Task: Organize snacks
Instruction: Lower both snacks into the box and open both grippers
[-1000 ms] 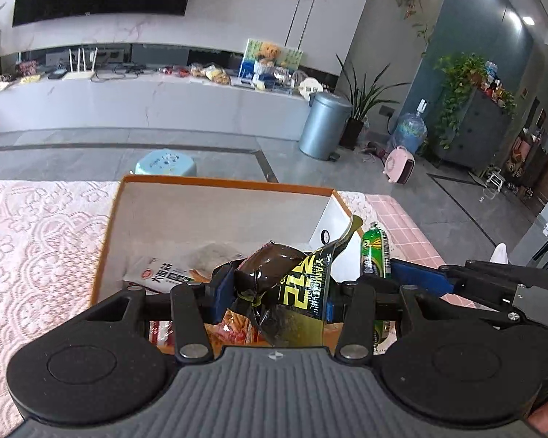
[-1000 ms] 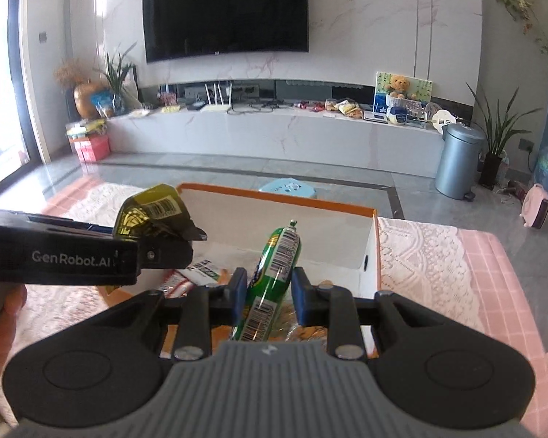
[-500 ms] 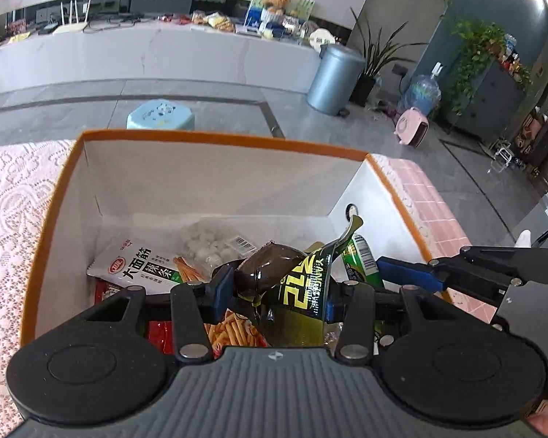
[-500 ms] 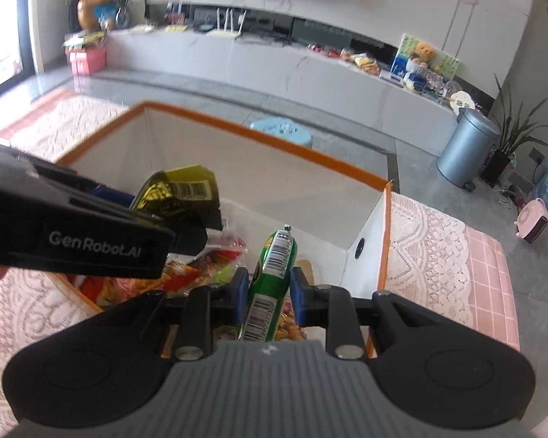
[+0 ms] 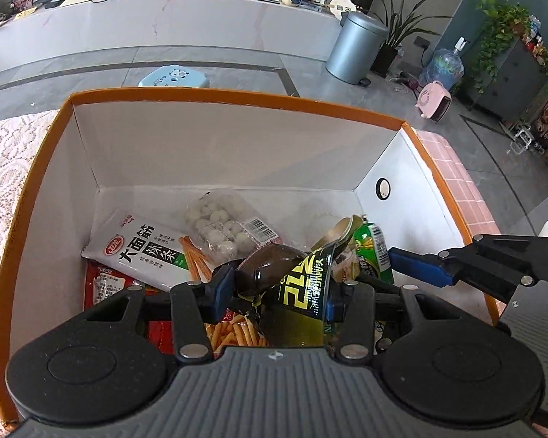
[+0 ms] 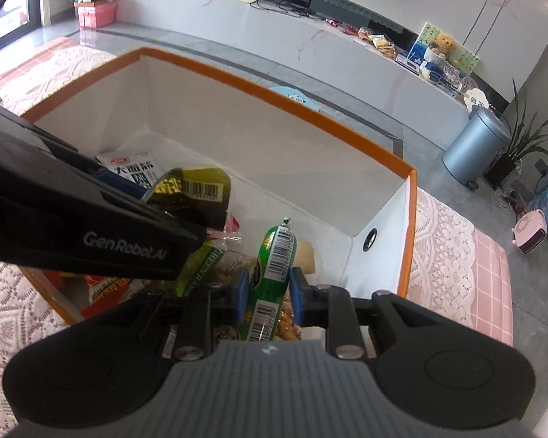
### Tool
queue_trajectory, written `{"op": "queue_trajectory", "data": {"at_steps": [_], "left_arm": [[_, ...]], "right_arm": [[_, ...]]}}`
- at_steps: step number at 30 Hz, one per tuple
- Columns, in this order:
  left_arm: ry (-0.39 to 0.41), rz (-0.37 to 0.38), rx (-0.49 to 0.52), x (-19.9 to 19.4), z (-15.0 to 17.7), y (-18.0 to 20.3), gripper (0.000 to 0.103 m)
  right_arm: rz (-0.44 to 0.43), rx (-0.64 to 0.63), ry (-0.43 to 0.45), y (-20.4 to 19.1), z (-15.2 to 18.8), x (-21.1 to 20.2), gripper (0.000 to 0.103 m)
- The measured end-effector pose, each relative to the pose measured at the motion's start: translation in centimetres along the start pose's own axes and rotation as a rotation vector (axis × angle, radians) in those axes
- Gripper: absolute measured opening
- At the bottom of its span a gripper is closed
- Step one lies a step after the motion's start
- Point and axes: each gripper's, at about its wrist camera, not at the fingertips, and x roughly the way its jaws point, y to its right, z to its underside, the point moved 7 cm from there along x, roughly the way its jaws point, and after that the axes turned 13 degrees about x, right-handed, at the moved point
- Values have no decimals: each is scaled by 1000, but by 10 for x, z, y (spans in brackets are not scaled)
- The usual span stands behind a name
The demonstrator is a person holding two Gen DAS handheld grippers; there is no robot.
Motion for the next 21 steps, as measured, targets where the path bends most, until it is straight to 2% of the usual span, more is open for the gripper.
{"op": "queue_trajectory", "data": {"at_steps": [6, 11, 13, 14, 15, 16, 19, 21], "left_arm": [[-16, -12, 17, 2, -5, 4, 53], [-17, -9, 21, 2, -7, 9, 54], [-16, -15, 30, 0, -7, 10, 61], [-12, -13, 32, -1, -7, 11, 63], [-8, -11, 31, -3, -7, 11, 67], [1, -11, 28, -6, -7, 11, 71], [34, -15, 21, -15, -9, 12, 83], [50, -16, 15, -23, -11, 12, 85]], "right_arm": [[6, 24, -14, 5, 2, 2, 21], [13, -4, -19, 4, 4, 0, 20], [17, -17, -13, 2, 4, -2, 21], [20, -23, -7, 1, 2, -2, 26], [22, -26, -4, 1, 2, -4, 34], [26, -26, 2, 0, 0, -6, 37], [19, -25, 13, -1, -4, -15, 40], [24, -32, 25, -1, -5, -21, 43]]}}
